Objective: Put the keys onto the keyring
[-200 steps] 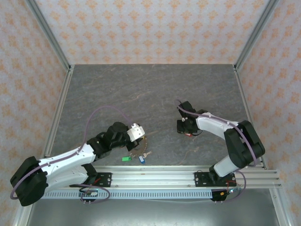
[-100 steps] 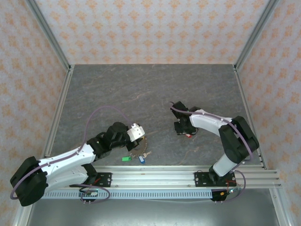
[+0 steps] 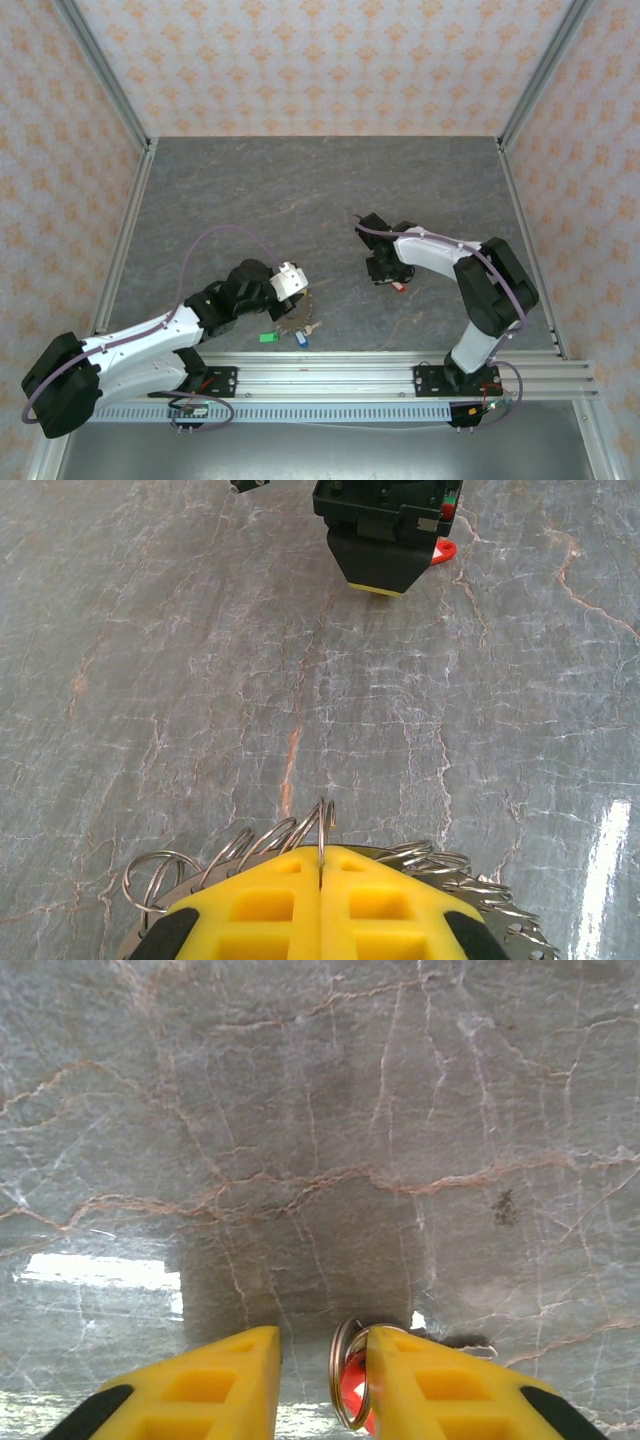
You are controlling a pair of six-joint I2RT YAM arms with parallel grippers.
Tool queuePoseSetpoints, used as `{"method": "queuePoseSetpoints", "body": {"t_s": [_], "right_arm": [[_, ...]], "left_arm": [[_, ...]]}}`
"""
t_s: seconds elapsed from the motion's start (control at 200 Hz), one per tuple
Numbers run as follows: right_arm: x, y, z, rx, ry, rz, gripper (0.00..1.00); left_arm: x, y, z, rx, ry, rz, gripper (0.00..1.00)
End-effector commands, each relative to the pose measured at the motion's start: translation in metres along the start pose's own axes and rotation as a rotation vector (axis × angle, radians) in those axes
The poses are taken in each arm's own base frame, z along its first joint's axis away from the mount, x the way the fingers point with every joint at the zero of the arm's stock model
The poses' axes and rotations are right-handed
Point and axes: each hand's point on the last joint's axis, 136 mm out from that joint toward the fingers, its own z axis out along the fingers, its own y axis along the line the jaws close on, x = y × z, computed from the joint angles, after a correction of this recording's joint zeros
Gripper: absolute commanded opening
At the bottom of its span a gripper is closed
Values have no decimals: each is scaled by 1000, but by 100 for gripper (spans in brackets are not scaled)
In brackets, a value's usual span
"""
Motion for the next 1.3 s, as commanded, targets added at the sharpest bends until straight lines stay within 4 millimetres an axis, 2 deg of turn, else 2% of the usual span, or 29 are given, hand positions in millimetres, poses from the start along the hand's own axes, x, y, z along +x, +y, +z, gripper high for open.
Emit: {"method": "queuePoseSetpoints", "body": {"t_s": [0.0, 0.205, 0.561, 0.871, 1.061, 1.291], "right_arm": [[2, -9, 1, 63, 12, -13, 25], [-1, -13, -6, 66, -28, -1, 16], [-2, -14, -9, 64, -51, 13, 17], [-5, -15, -11, 67, -64, 19, 7], [-10, -3, -30, -42, -149, 12, 3], [-21, 33, -82, -359, -377, -48, 1]], "left_arm": [[-19, 2, -5, -3, -60, 1, 0], [-18, 1, -6, -1, -58, -1, 0], [-17, 1, -9, -3, -59, -2, 0], [-16, 1, -13, -9, -63, -5, 0], [-20, 1, -17, -13, -95, -9, 0], [-31, -1, -28, -15, -189, -27, 0]]}}
